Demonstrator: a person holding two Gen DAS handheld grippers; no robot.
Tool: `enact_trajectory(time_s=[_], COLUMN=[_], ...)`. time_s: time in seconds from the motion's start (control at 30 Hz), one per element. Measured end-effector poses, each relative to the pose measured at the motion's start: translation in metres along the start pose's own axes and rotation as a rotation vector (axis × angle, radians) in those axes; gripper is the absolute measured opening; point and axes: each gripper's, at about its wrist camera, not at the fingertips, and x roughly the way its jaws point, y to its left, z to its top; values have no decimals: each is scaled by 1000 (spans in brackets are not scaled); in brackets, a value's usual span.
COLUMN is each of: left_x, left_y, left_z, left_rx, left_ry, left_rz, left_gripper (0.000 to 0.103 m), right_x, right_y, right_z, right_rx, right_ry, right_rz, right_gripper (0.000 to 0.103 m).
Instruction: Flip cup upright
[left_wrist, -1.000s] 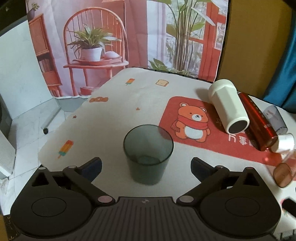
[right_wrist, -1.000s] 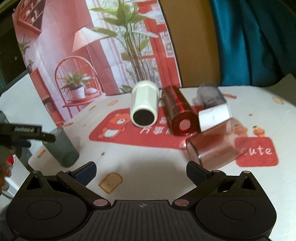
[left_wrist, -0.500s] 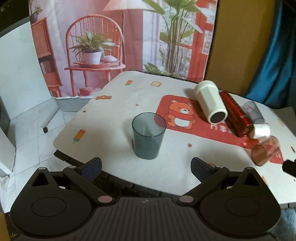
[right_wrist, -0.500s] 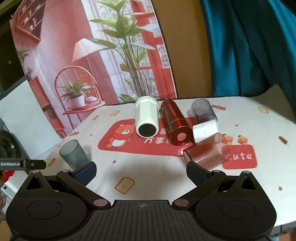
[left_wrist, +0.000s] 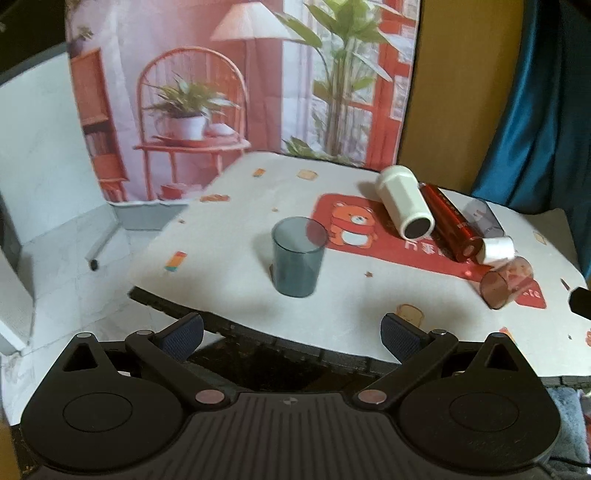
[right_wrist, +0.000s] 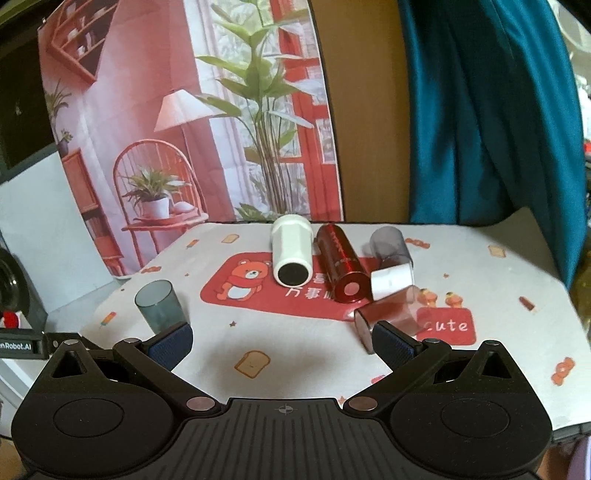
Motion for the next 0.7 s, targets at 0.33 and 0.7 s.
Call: enact_trajectory(time_s=[0.33, 0.7], left_x=[-23, -27], left_y=[-6, -11], left_z=[-21, -22], left_rx=[-32, -40], left_ry=[-58, -64], left_rz=[93, 102], left_gripper=[103, 103], right_x=[-9, -4], right_y=[5, -12], right_z=[-17, -24], right_rx=[-51, -1], right_ry=[-62, -63], right_rz=[-78, -105], right_gripper=[103, 103])
